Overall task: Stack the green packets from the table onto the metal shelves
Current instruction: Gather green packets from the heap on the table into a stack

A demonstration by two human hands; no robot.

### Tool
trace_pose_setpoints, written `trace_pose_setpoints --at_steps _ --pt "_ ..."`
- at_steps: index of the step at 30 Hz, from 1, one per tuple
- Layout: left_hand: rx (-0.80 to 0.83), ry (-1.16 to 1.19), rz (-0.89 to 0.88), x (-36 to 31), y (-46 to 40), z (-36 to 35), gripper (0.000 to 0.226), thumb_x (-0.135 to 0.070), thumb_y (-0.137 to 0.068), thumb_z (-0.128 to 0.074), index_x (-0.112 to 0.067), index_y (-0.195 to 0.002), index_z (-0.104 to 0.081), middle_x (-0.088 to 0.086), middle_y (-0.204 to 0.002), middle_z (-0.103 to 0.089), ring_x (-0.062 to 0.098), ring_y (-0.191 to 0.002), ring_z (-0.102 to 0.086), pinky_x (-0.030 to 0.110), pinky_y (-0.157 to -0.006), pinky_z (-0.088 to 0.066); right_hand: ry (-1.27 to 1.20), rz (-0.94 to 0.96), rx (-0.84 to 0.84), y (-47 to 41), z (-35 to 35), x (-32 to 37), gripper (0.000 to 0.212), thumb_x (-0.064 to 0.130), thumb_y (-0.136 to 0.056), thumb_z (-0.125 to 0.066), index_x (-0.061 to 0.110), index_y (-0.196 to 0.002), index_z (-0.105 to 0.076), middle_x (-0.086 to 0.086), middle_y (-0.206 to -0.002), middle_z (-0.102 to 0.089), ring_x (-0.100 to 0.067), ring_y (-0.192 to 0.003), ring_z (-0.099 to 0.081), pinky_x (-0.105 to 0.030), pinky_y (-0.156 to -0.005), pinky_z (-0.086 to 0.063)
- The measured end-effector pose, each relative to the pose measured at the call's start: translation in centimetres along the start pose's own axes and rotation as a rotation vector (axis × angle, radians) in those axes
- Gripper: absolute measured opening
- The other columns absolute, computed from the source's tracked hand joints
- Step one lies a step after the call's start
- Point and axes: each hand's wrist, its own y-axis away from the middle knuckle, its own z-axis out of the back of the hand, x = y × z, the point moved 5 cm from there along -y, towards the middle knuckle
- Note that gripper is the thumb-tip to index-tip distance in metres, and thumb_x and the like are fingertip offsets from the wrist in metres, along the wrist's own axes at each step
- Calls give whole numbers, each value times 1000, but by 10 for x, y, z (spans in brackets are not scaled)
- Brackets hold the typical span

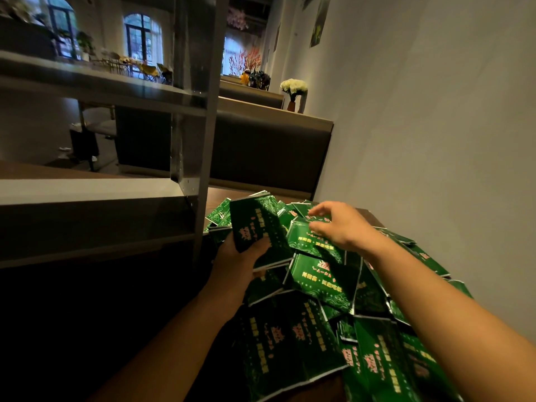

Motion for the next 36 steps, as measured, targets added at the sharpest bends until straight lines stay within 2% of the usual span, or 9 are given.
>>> trace_pose_setpoints --at_steps 3,7,13,16,19,23,26,30,36 --pt "0 24 1 1 -2 -1 28 -15 -84 -68 -21 -111 -61 8 -108 -69 26 -93 -70 52 -85 -55 198 -81 117 1 -16 -17 66 45 -78 -74 29 -136 -47 -1 -144 -48 -27 -135 -39 -50 -110 -35" --pt "-3 29 10 4 -4 -1 28 -14 -85 -66 -21 -112 -60 9 -107 -68 27 -91 -70 51 -85 -55 232 -87 83 -1 -20 -19 74 46 -77 -76 30 -140 -42 2 -143 -49 -27 -133 -42 -49 -109 -31" --pt "-13 41 13 5 -4 -2 26 -12 -87 -63 -20 -112 -60 9 -105 -68 27 -88 -69 47 -81 -56 71 -71 -143 -5 -2 -18 37 30 -85 -71 22 -120 -61 2 -107 -66 -21 -98 -61 -42 -89 -51" --pt "-22 30 4 3 -5 -2 24 -12 -88 -62 -21 -110 -60 9 -104 -68 27 -89 -69 50 -85 -55 -124 -27 -275 2 20 -9 17 24 -94 -61 20 -110 -62 3 -95 -63 -15 -84 -59 -32 -72 -52" --pt "-22 15 -11 2 -5 -2 24 -12 -88 -61 -21 -111 -60 8 -104 -68 26 -89 -68 50 -86 -54 -487 -32 -351 13 40 -2 9 21 -97 -55 23 -105 -59 4 -94 -64 -16 -87 -64 -34 -75 -55" --pt "-27 24 -19 2 -6 -2 20 -11 -89 -59 -23 -105 -61 6 -102 -68 24 -87 -68 42 -76 -56 -1150 -74 -234 25 45 11 10 18 -97 -56 14 -104 -62 -8 -95 -73 -22 -83 -72 -40 -73 -59" --pt "-22 42 -18 1 -7 -4 20 -9 -90 -58 -26 -102 -61 4 -101 -69 21 -86 -67 38 -73 -54 -1299 -82 -80 30 32 26 16 20 -95 -57 8 -106 -59 -9 -85 -73 -21 -73 -71 -39 -70 -59" --pt "17 99 11 0 -6 -11 18 -15 -94 -54 -29 -103 -62 1 -105 -70 17 -91 -68 42 -80 -54 -1237 -57 43 36 5 40 22 21 -96 -57 6 -111 -58 -8 -86 -73 -21 -75 -70 -36 -67 -58" --pt "148 196 33 -5 1 -22 26 -31 -94 -49 -19 -114 -59 5 -98 -72 23 -90 -70 40 -71 -56 -971 41 -1 39 -23 50 39 29 -89 -68 12 -121 -53 -9 -108 -70 -18 -90 -72 -28 -72 -59"
